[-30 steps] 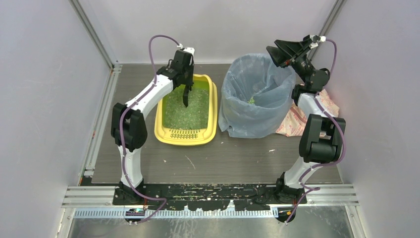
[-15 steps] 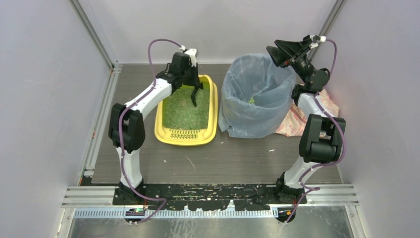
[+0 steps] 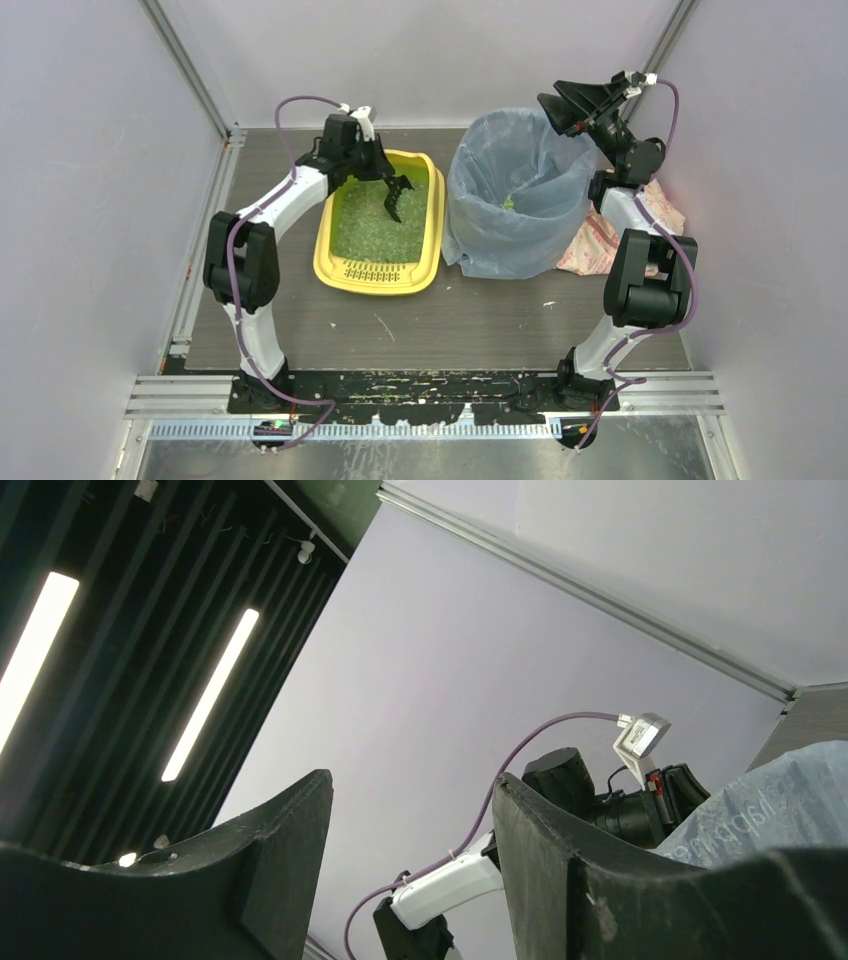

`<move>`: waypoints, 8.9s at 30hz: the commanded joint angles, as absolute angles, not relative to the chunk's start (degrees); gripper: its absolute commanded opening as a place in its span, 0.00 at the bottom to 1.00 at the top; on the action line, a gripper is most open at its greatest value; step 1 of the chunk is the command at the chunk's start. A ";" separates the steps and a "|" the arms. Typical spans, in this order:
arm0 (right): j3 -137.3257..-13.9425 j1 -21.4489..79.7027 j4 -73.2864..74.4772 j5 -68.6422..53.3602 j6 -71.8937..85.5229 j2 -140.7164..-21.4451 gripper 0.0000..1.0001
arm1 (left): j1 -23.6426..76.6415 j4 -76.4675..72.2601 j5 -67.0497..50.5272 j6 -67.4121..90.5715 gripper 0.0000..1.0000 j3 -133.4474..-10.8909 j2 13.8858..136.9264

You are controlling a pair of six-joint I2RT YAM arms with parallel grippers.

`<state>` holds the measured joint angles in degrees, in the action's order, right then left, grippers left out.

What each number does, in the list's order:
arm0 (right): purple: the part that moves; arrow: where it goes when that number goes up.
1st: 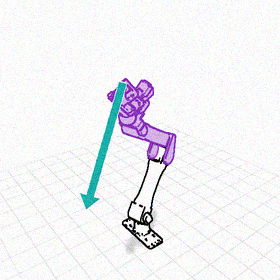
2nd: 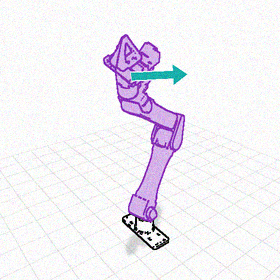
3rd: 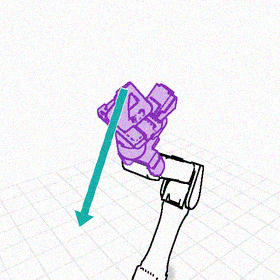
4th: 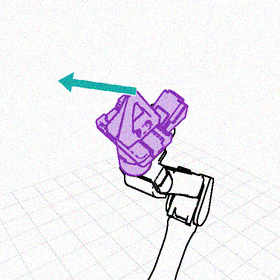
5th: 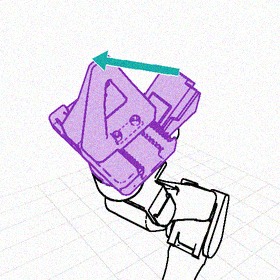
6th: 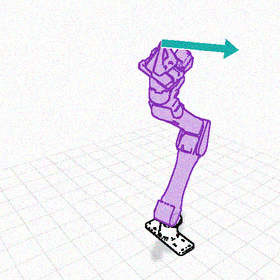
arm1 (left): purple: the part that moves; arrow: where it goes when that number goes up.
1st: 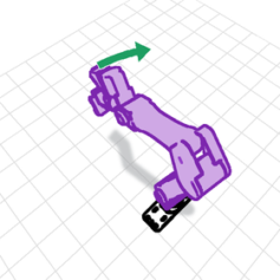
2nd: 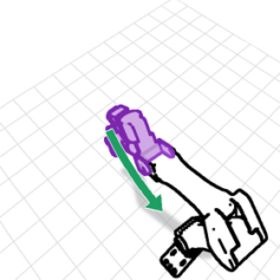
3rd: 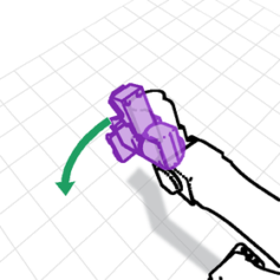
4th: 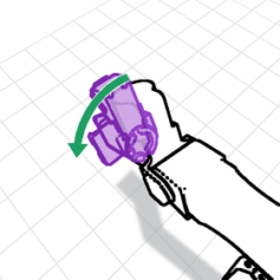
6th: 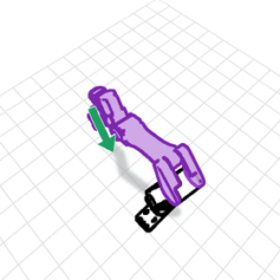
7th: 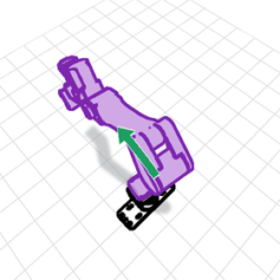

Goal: Clean the litter box

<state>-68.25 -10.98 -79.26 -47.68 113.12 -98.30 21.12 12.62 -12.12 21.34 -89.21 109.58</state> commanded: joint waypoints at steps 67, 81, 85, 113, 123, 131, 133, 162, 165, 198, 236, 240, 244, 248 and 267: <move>-72.19 -8.61 -82.08 -47.46 114.46 -101.43 0.65 | -7.11 -73.58 -49.89 97.69 0.00 -55.59 104.53; -71.44 -8.53 -82.08 -47.46 114.26 -100.74 0.65 | 2.22 -29.30 -43.65 85.97 0.00 -73.18 95.02; -71.45 -8.52 -82.09 -46.34 114.55 -100.39 0.65 | 7.16 -20.73 -41.56 82.03 0.00 -80.22 95.65; -73.59 -12.71 -82.01 -43.15 116.60 -89.73 0.64 | 31.89 19.48 -32.90 29.06 0.00 -130.71 112.33; -73.43 -12.70 -82.03 -43.37 116.57 -91.14 0.64 | 38.38 29.61 -19.34 7.32 0.00 -134.16 107.68; -72.30 -12.55 -82.09 -43.72 116.29 -91.94 0.64 | 39.42 28.89 -18.59 6.80 0.00 -134.51 105.60; -72.20 -12.40 -82.09 -43.81 116.31 -92.21 0.64 | 39.29 28.08 -17.33 7.95 0.00 -134.15 104.82; -71.27 -10.89 -77.94 -45.26 112.43 -95.69 0.64 | 6.49 24.41 -20.30 27.53 0.00 -86.03 81.59; -71.65 -10.41 -71.85 -45.57 108.20 -95.16 0.64 | 7.55 24.98 -20.13 27.02 0.00 -83.92 81.96; -70.07 -3.59 -43.14 -47.38 87.32 -87.28 0.64 | 8.66 1.87 -18.55 31.66 0.00 -85.60 108.08; -59.22 -3.16 -33.07 -47.56 80.59 -72.35 0.64 | 17.85 -14.98 -32.12 50.59 0.00 -74.41 111.77; -58.60 -3.16 -33.18 -47.46 80.51 -71.44 0.64 | 17.72 -16.69 -33.38 53.42 0.00 -74.19 110.86; -57.95 -3.16 -32.35 -47.40 79.95 -70.48 0.64 | 17.41 -21.89 -35.21 59.07 0.00 -73.25 110.63; -57.70 -3.16 -31.73 -47.37 79.54 -70.16 0.64 | 17.36 -25.43 -36.29 61.78 0.00 -72.65 111.22; -58.44 -3.25 -31.53 -47.44 79.35 -71.04 0.64 | 8.66 -18.85 -40.07 53.74 0.00 -69.98 103.01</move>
